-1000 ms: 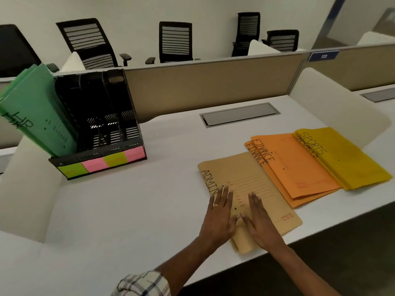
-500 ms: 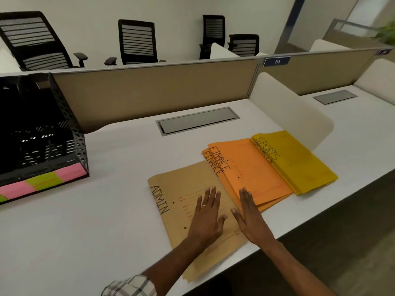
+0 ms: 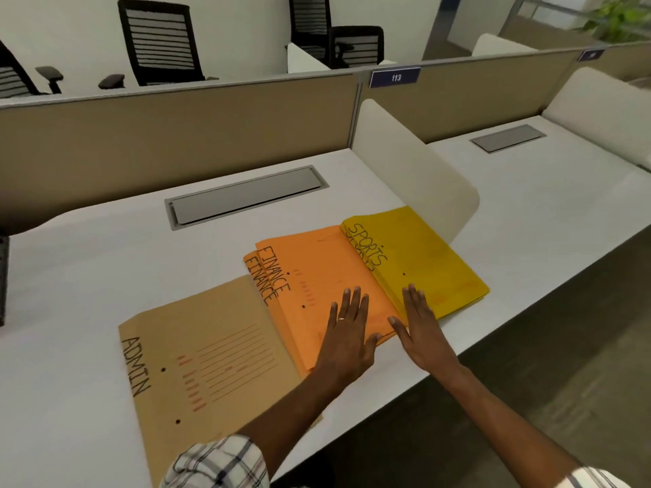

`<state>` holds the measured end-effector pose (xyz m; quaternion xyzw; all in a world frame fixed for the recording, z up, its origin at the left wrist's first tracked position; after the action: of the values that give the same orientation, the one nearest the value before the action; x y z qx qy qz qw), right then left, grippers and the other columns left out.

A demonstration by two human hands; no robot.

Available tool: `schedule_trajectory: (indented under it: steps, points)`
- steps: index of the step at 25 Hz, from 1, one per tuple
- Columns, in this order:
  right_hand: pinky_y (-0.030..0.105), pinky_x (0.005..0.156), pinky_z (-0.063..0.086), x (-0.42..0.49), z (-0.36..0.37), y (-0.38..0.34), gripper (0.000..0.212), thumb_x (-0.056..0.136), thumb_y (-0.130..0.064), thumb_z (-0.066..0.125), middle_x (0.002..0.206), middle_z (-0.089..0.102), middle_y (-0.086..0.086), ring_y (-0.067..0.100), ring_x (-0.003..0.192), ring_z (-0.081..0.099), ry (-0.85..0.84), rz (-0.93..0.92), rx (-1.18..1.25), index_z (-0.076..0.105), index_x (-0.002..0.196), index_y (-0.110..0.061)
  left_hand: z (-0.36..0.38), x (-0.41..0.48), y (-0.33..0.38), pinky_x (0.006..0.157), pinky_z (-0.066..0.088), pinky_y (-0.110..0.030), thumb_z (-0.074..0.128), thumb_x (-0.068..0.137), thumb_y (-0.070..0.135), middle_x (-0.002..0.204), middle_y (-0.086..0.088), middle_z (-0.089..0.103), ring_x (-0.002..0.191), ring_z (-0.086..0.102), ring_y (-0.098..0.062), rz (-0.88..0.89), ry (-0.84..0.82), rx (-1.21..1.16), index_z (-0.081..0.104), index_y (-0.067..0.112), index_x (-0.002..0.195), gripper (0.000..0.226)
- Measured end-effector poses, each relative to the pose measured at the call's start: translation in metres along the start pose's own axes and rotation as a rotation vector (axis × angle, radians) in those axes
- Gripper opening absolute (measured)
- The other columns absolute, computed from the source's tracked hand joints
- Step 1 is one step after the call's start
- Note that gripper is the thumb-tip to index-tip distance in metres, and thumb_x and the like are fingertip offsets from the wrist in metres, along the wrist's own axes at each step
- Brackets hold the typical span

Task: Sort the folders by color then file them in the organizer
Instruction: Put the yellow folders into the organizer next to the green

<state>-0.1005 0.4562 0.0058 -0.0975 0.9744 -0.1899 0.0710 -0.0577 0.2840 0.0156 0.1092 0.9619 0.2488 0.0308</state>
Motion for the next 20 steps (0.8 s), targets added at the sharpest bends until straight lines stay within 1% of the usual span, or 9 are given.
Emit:
schedule_trajectory:
  steps: [4, 7, 10, 12, 13, 14, 15, 17, 20]
  points:
    - [0.043, 0.126, 0.004, 0.018, -0.02, 0.05, 0.077, 0.102, -0.049, 0.037, 0.168, -0.008, 0.004, 0.021, 0.154, -0.012, 0.017, 0.046, 0.0, -0.003, 0.159, -0.015, 0.019, 0.041, 0.029, 0.127, -0.012, -0.046, 0.035, 0.105, 0.052, 0.168, -0.004, -0.017, 0.154, -0.024, -0.023, 0.001, -0.032, -0.024, 0.0, 0.015, 0.163, 0.077]
    - [0.045, 0.126, 0.006, 0.032, -0.03, 0.083, 0.076, 0.103, -0.047, 0.039, 0.168, -0.005, 0.007, 0.024, 0.155, -0.009, 0.01, 0.084, 0.006, 0.003, 0.16, -0.012, 0.03, 0.065, 0.04, 0.126, -0.011, -0.045, 0.039, 0.105, 0.051, 0.17, -0.005, -0.012, 0.156, -0.019, -0.024, -0.001, -0.057, -0.039, 0.004, 0.014, 0.163, 0.077]
    - [0.047, 0.126, 0.007, 0.047, -0.038, 0.115, 0.074, 0.103, -0.045, 0.041, 0.168, -0.002, 0.01, 0.028, 0.155, -0.006, -0.007, 0.096, -0.022, 0.008, 0.16, -0.01, 0.034, 0.083, 0.044, 0.129, -0.003, -0.047, 0.043, 0.104, 0.05, 0.171, -0.008, -0.008, 0.157, -0.012, -0.026, -0.023, -0.085, -0.06, 0.005, 0.013, 0.163, 0.079]
    - [0.05, 0.126, 0.008, 0.058, -0.044, 0.137, 0.073, 0.103, -0.043, 0.042, 0.168, 0.0, 0.013, 0.03, 0.155, -0.004, -0.015, 0.121, -0.042, 0.011, 0.159, -0.007, 0.038, 0.094, 0.046, 0.129, 0.004, -0.045, 0.047, 0.103, 0.049, 0.171, -0.008, -0.005, 0.158, 0.001, -0.028, -0.054, -0.104, -0.144, 0.005, 0.013, 0.163, 0.082]
    - [0.051, 0.126, 0.01, 0.063, -0.046, 0.147, 0.072, 0.104, -0.042, 0.042, 0.168, 0.002, 0.014, 0.031, 0.155, -0.002, -0.021, 0.143, -0.047, 0.013, 0.159, -0.006, 0.04, 0.097, 0.047, 0.128, 0.009, -0.043, 0.051, 0.102, 0.048, 0.171, -0.008, -0.004, 0.158, 0.007, -0.029, -0.083, -0.117, -0.224, 0.004, 0.014, 0.163, 0.084]
    - [0.052, 0.125, 0.011, 0.065, -0.046, 0.155, 0.071, 0.104, -0.042, 0.042, 0.168, 0.003, 0.015, 0.032, 0.155, -0.001, -0.035, 0.17, -0.044, 0.014, 0.158, -0.005, 0.042, 0.098, 0.048, 0.126, 0.012, -0.041, 0.054, 0.102, 0.046, 0.172, -0.007, -0.004, 0.157, 0.01, -0.028, -0.116, -0.128, -0.315, 0.002, 0.015, 0.163, 0.086]
    - [0.052, 0.125, 0.011, 0.067, -0.044, 0.162, 0.071, 0.104, -0.042, 0.041, 0.168, 0.005, 0.015, 0.033, 0.155, 0.0, -0.055, 0.195, -0.036, 0.015, 0.158, -0.004, 0.044, 0.1, 0.049, 0.126, 0.012, -0.038, 0.056, 0.101, 0.044, 0.172, -0.006, -0.004, 0.158, 0.009, -0.026, -0.145, -0.125, -0.393, 0.0, 0.015, 0.163, 0.088]
    - [0.052, 0.125, 0.011, 0.066, -0.035, 0.165, 0.07, 0.105, -0.042, 0.04, 0.167, 0.007, 0.016, 0.033, 0.155, 0.002, -0.088, 0.22, -0.017, 0.015, 0.158, -0.003, 0.045, 0.105, 0.052, 0.125, 0.007, -0.031, 0.059, 0.101, 0.038, 0.172, -0.007, -0.001, 0.158, 0.006, -0.024, -0.207, -0.059, -0.484, 0.001, 0.013, 0.163, 0.089]
    - [0.05, 0.125, 0.012, 0.059, -0.02, 0.157, 0.069, 0.105, -0.041, 0.04, 0.167, 0.008, 0.016, 0.031, 0.155, 0.004, -0.064, 0.216, -0.001, 0.015, 0.158, -0.003, 0.045, 0.114, 0.052, 0.121, 0.001, -0.025, 0.063, 0.1, 0.032, 0.171, -0.01, 0.003, 0.158, 0.005, -0.023, -0.331, 0.045, -0.574, 0.004, 0.008, 0.162, 0.089]
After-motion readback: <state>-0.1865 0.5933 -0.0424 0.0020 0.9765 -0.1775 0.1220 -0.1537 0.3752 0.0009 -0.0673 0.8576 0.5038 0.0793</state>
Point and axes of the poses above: each hand's wrist, its own x-axis towards the middle knuckle, its own z-axis out of the palm, y = z × x, the point moved 5 cm from there along x, towards the middle knuckle
